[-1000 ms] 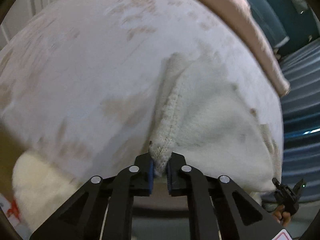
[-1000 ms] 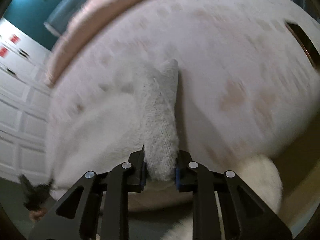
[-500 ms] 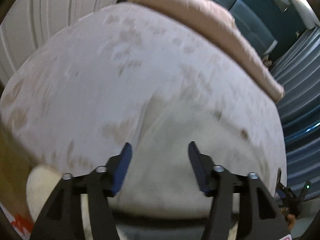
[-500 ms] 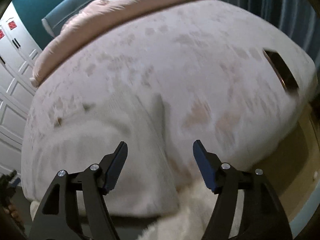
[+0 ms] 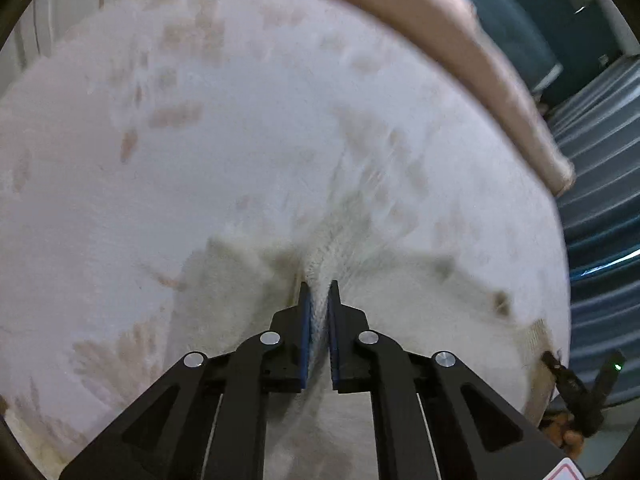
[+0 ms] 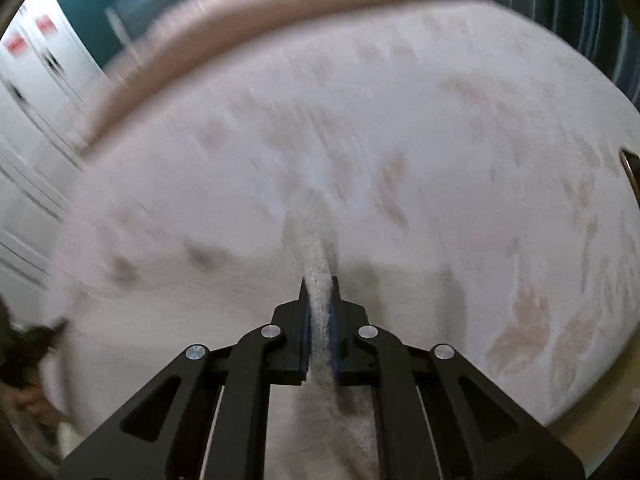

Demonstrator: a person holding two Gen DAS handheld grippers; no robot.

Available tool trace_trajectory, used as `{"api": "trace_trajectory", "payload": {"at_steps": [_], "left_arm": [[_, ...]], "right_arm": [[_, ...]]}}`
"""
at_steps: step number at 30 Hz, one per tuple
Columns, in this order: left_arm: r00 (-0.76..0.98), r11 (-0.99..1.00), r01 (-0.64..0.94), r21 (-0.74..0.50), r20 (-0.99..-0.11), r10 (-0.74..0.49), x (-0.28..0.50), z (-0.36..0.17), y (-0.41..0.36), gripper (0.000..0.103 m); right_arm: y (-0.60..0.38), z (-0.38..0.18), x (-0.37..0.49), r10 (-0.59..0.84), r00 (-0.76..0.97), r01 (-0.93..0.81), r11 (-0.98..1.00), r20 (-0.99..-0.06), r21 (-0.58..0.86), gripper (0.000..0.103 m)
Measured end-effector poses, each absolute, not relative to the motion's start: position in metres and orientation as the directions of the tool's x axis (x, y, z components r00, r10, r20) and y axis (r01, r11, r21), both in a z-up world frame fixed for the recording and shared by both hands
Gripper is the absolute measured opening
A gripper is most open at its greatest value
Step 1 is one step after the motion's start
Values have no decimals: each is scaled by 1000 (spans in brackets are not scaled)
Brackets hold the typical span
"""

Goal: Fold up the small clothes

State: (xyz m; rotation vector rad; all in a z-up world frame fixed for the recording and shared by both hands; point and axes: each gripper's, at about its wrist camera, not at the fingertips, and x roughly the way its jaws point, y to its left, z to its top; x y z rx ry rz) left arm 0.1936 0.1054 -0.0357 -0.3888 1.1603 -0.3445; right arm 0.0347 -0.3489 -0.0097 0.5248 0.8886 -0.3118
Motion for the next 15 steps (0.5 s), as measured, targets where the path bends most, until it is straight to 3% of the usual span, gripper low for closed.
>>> {"api": "trace_trajectory", "payload": {"at_steps": [3, 6, 7, 8, 13, 15], "left_arm": [[426, 875, 49, -482, -782, -455, 188, -12, 118, 5], [401, 924, 5, -383, -845, -352, 191, -37, 122, 5], [359, 934, -11, -356, -874, -329, 194, -57, 120, 5], [329, 940, -27, -339, -891, -312, 195, -70, 119, 5], [348, 958, -19, -285, -901, -261, 195, -67, 110, 7], [342, 964, -12, -267, -907, -247, 196, -70, 104, 9]], "right_arm": [[-360, 34, 8, -47, 732, 440, 794, -679, 420, 6], [-371, -11, 25, -110, 581, 522, 811, -807, 265, 6], [-378, -49, 36, -82, 463, 559, 799, -882, 219, 6], [-380, -62, 38, -70, 426, 577, 789, -902, 211, 6], [-376, -31, 29, -90, 559, 589, 743, -824, 318, 8], [-380, -53, 39, -93, 465, 615, 749, -880, 246, 13]]}}
